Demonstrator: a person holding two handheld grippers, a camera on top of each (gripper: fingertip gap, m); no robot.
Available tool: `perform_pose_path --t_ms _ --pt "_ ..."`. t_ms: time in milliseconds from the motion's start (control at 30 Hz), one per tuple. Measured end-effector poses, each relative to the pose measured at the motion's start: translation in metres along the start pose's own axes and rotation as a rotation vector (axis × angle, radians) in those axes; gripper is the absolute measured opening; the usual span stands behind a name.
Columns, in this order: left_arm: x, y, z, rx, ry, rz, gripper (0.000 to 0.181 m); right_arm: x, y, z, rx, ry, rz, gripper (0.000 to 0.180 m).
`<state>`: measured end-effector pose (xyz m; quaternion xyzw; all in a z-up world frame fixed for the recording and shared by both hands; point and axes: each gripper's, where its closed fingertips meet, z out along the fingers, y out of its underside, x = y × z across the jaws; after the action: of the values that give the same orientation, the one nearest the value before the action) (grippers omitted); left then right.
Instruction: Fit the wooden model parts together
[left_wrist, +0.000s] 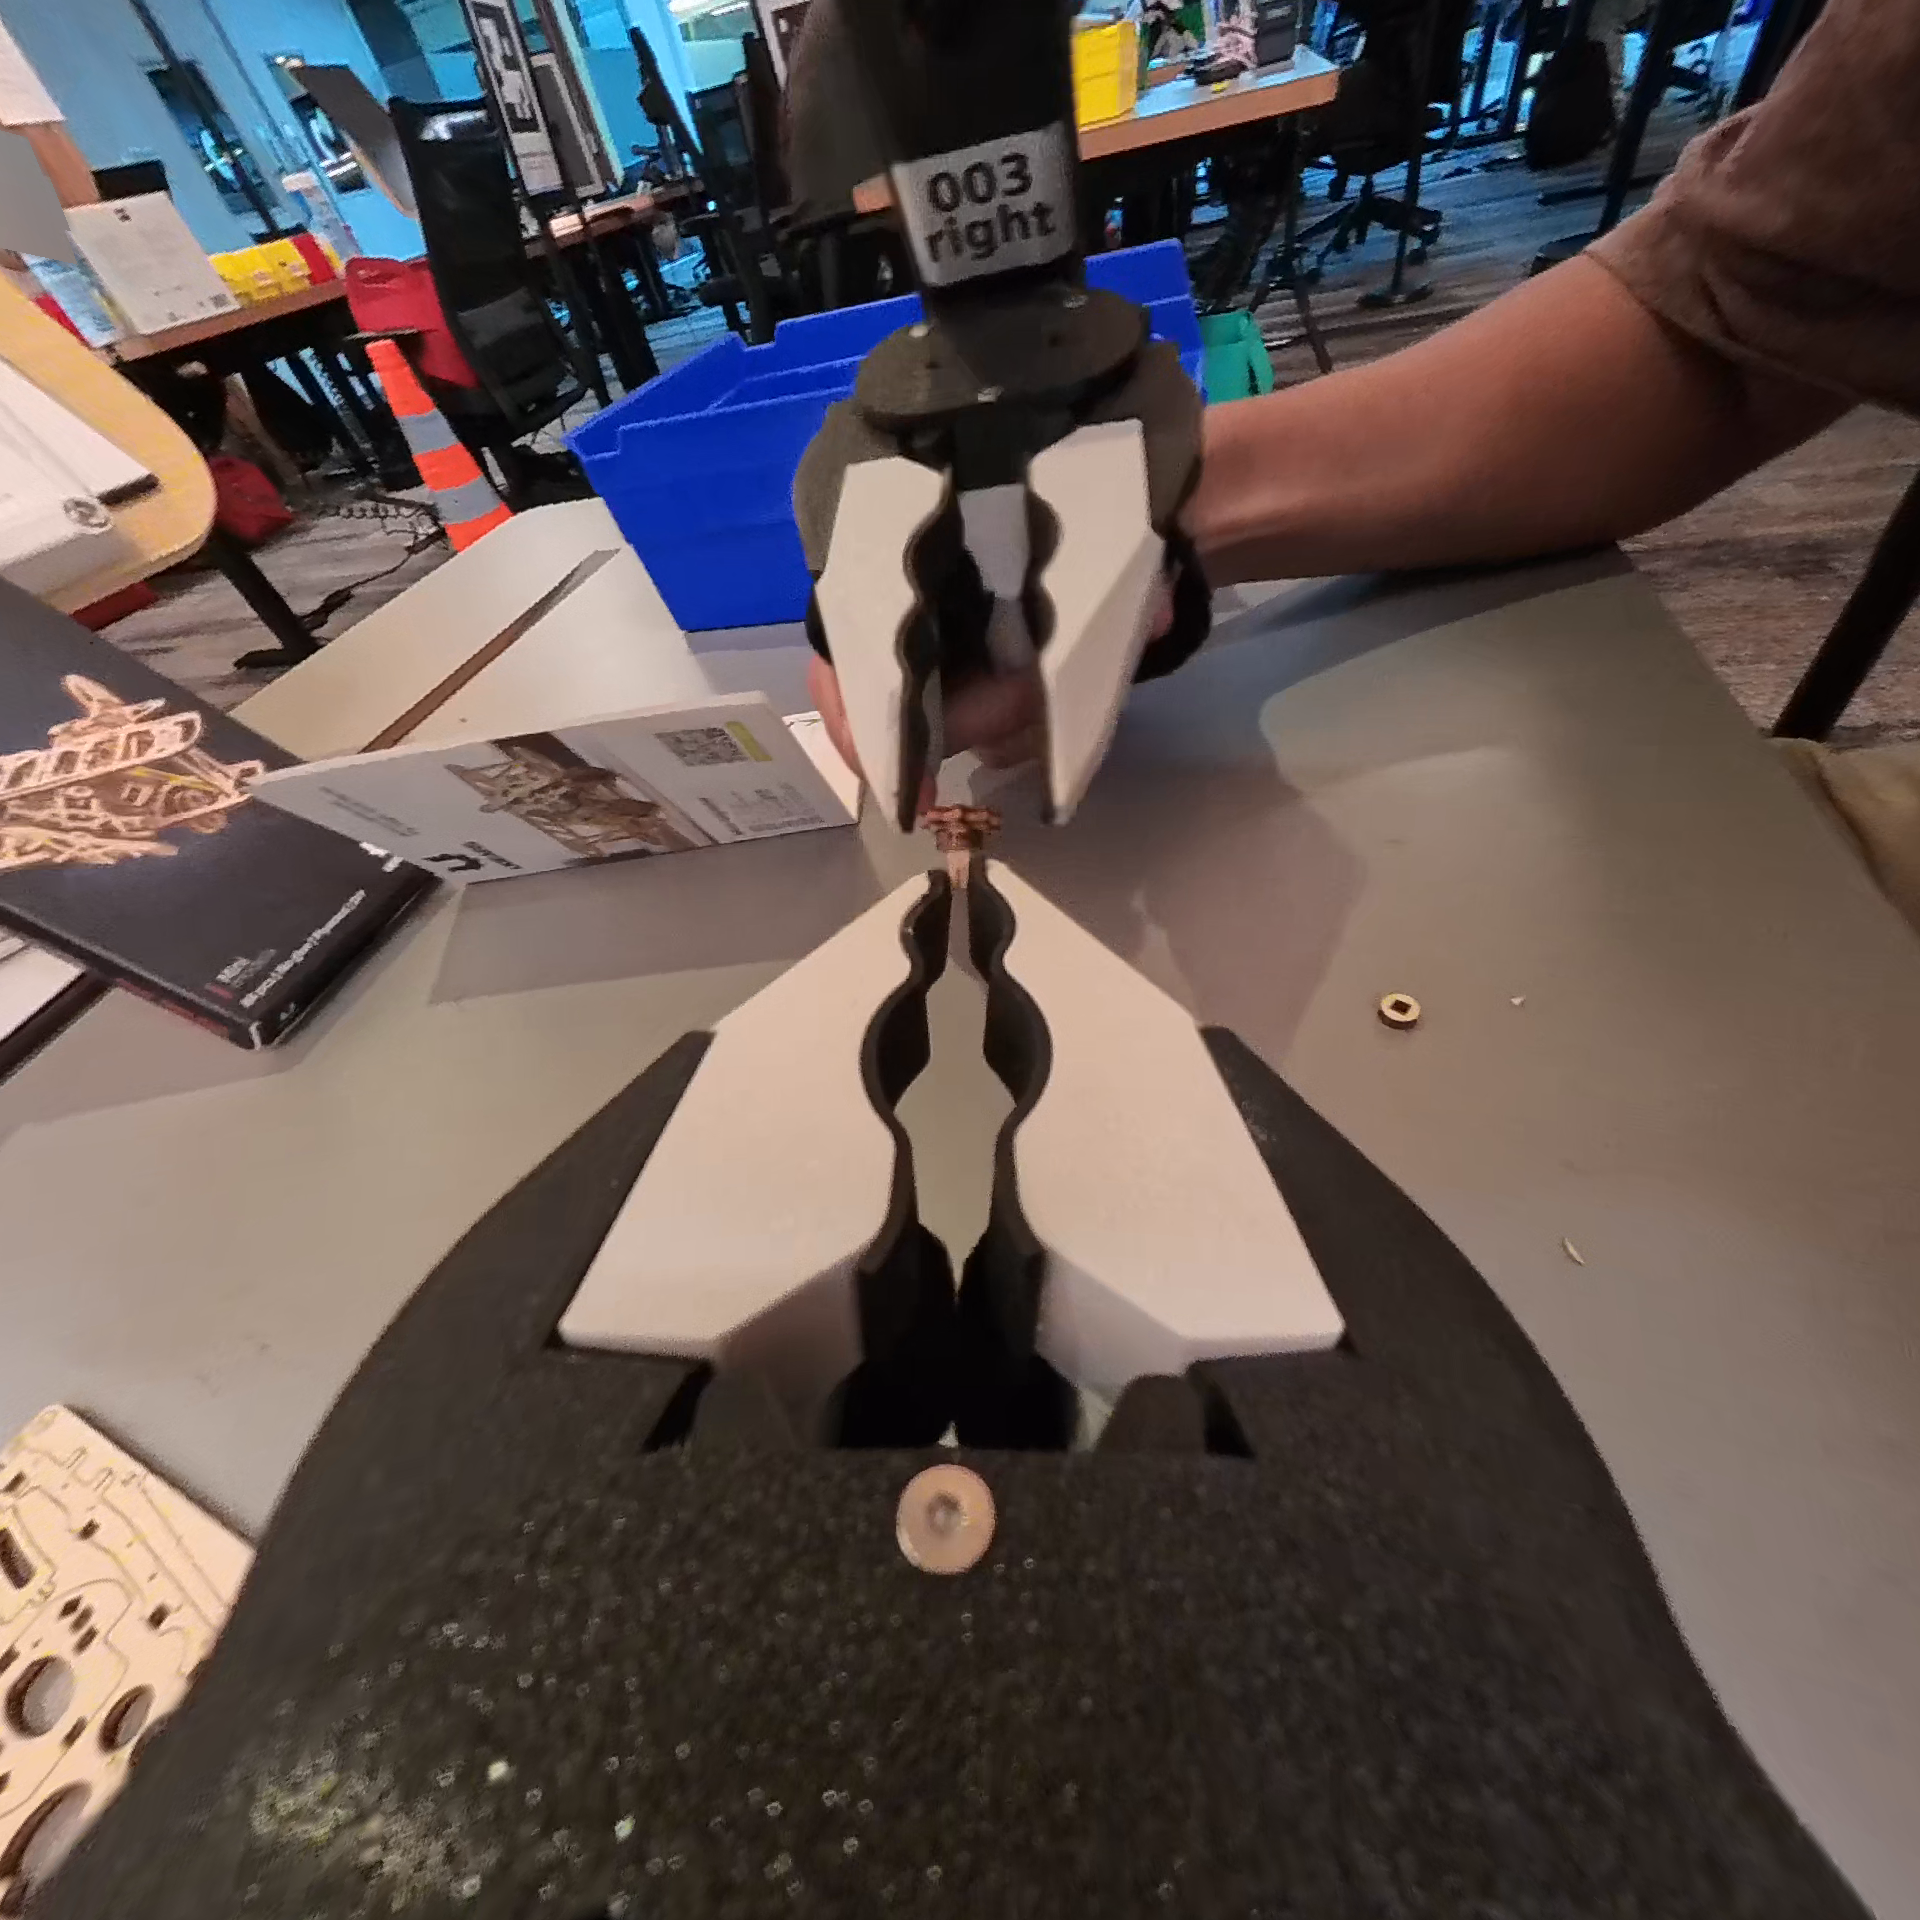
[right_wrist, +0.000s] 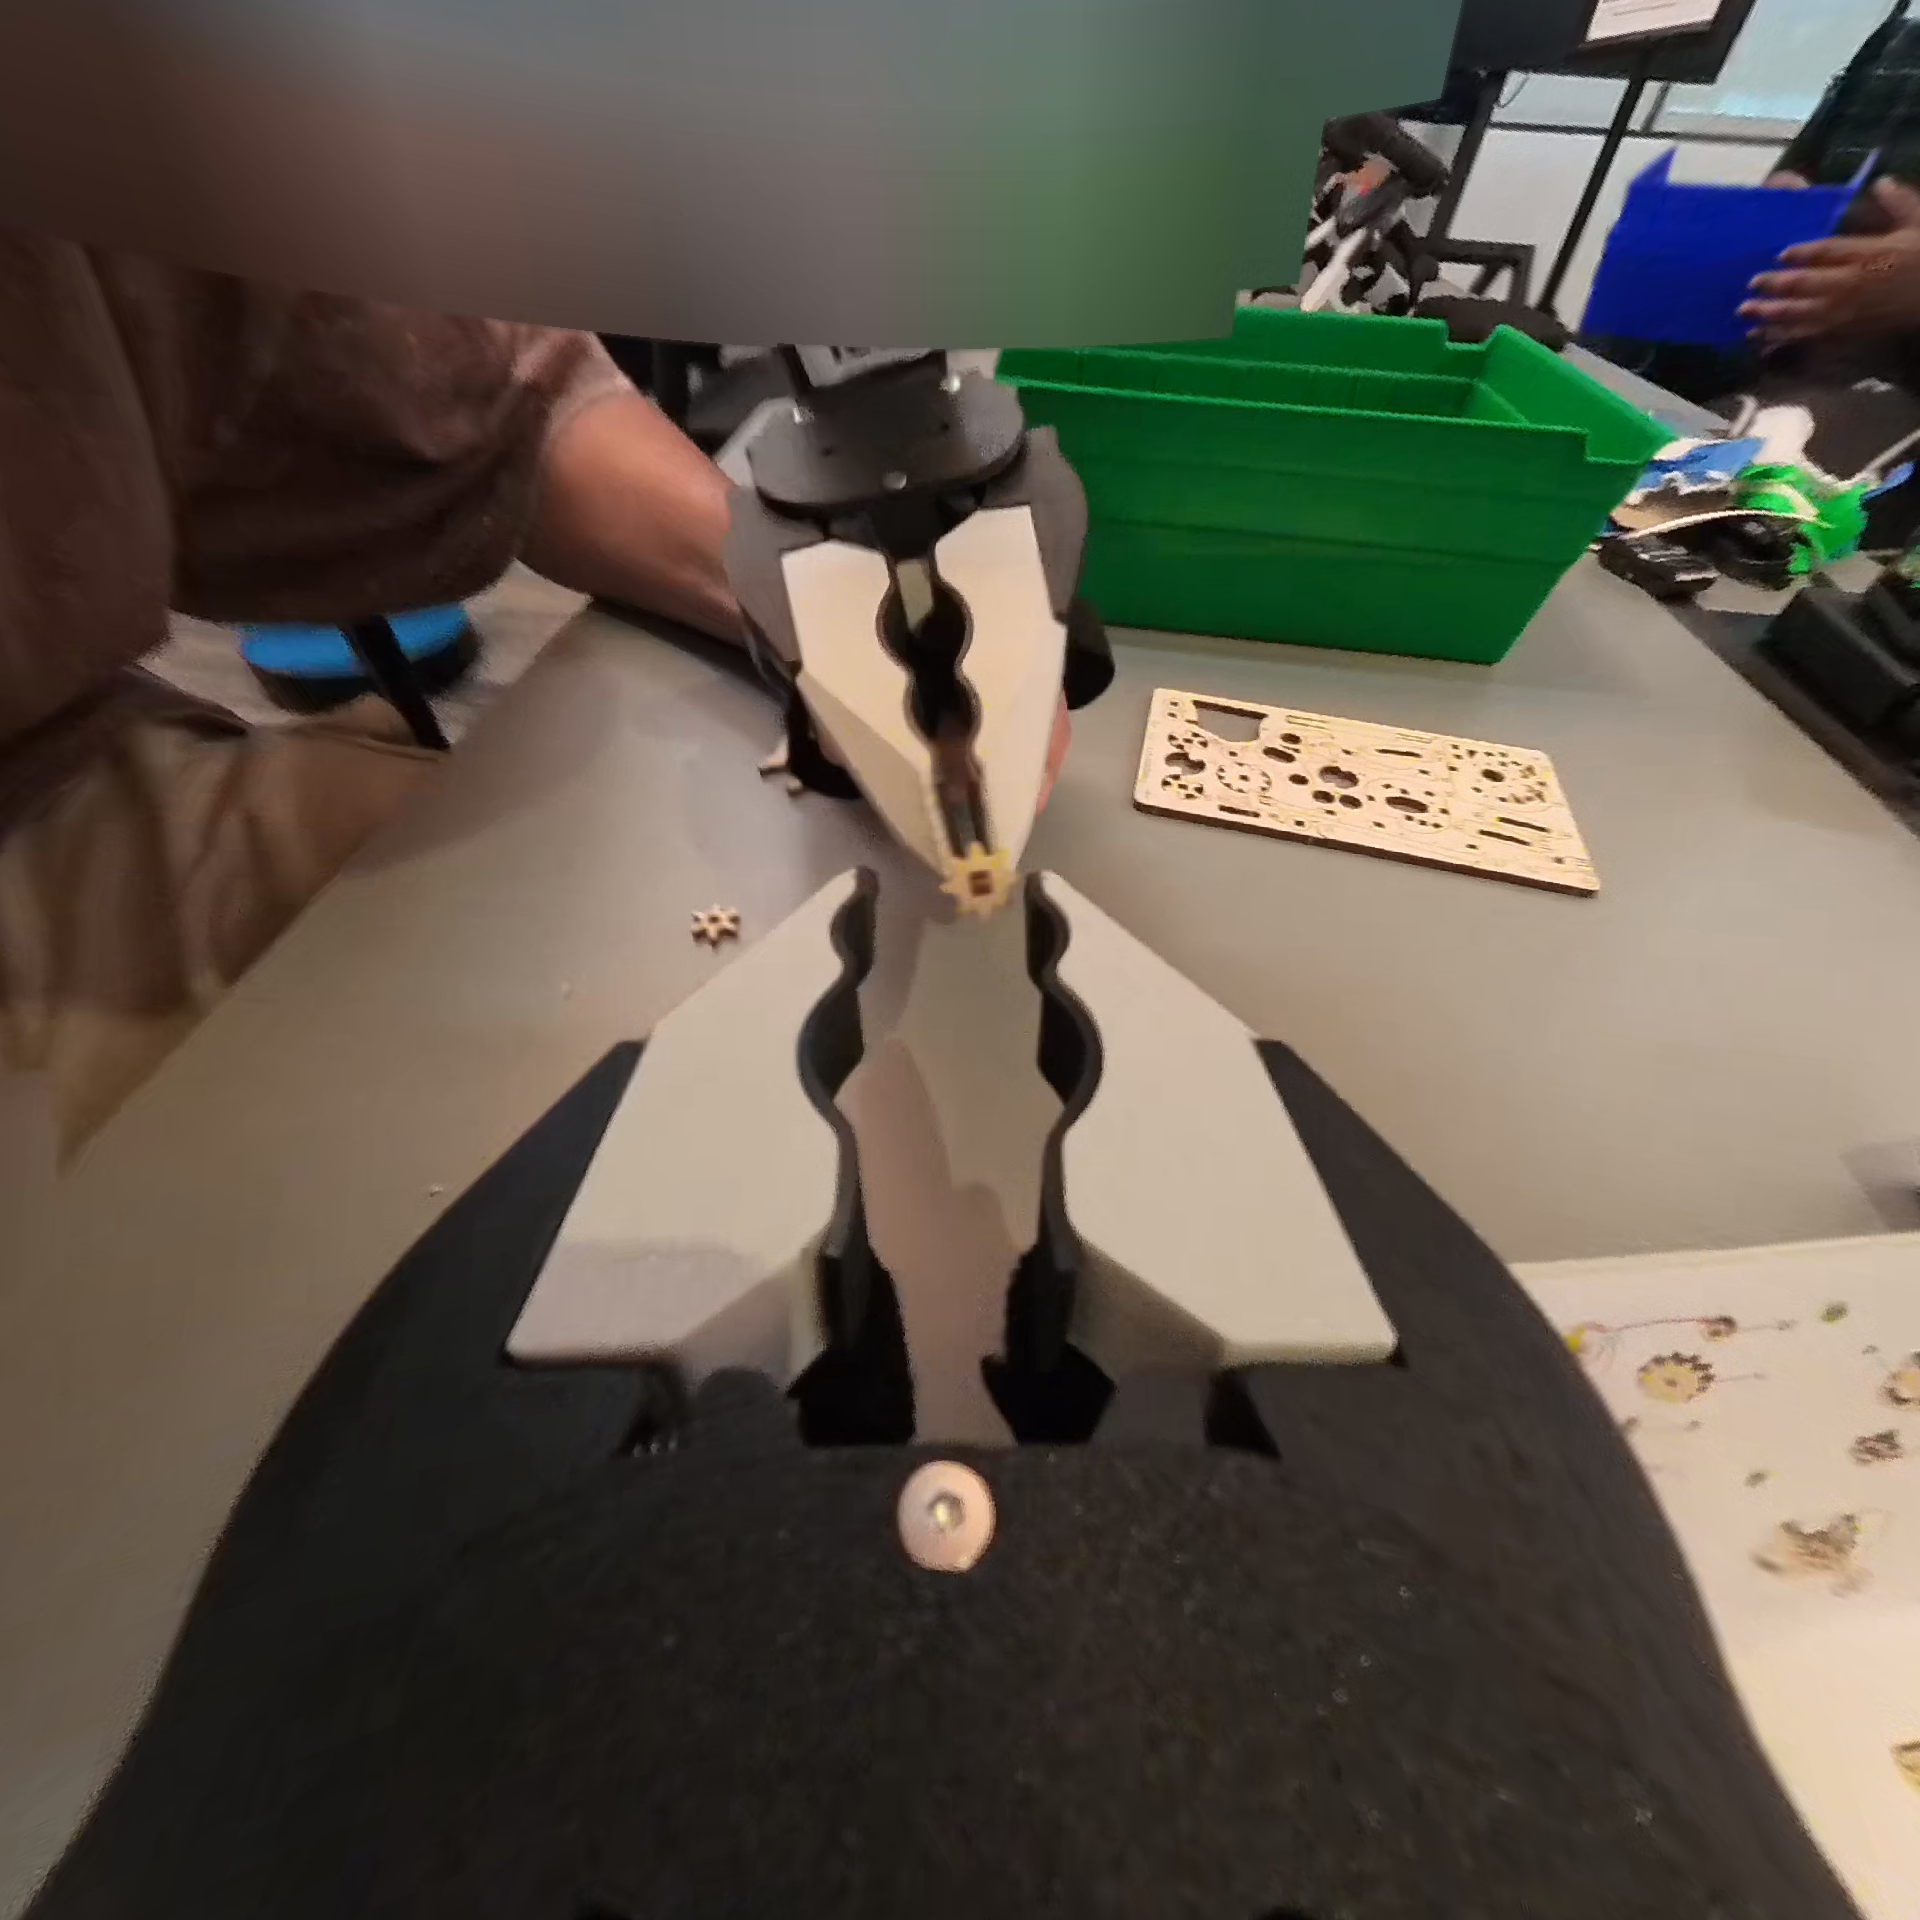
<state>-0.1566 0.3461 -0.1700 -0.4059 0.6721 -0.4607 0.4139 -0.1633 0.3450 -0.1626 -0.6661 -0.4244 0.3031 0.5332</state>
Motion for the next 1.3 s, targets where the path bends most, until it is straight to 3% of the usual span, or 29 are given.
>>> perform_pose_path --t_ms 100,167,667,1300 --pt "-0.004 0.004 0.000 -0.029 -0.017 -0.013 0.000 0.003 0.005 0.006 -0.071 0.102 -0.142 0.030" --pt "-0.003 0.005 0.000 -0.030 -0.006 -0.010 0.000 0.006 0.004 0.006 -0.082 0.134 -0.179 0.021" --pt "0.005 0.005 0.002 -0.037 0.024 0.028 0.001 0.005 0.006 0.003 -0.040 0.041 -0.007 0.014" --pt "0.003 0.007 0.003 -0.044 0.020 0.012 0.005 0.005 0.001 0.008 0.012 0.053 0.009 0.014"
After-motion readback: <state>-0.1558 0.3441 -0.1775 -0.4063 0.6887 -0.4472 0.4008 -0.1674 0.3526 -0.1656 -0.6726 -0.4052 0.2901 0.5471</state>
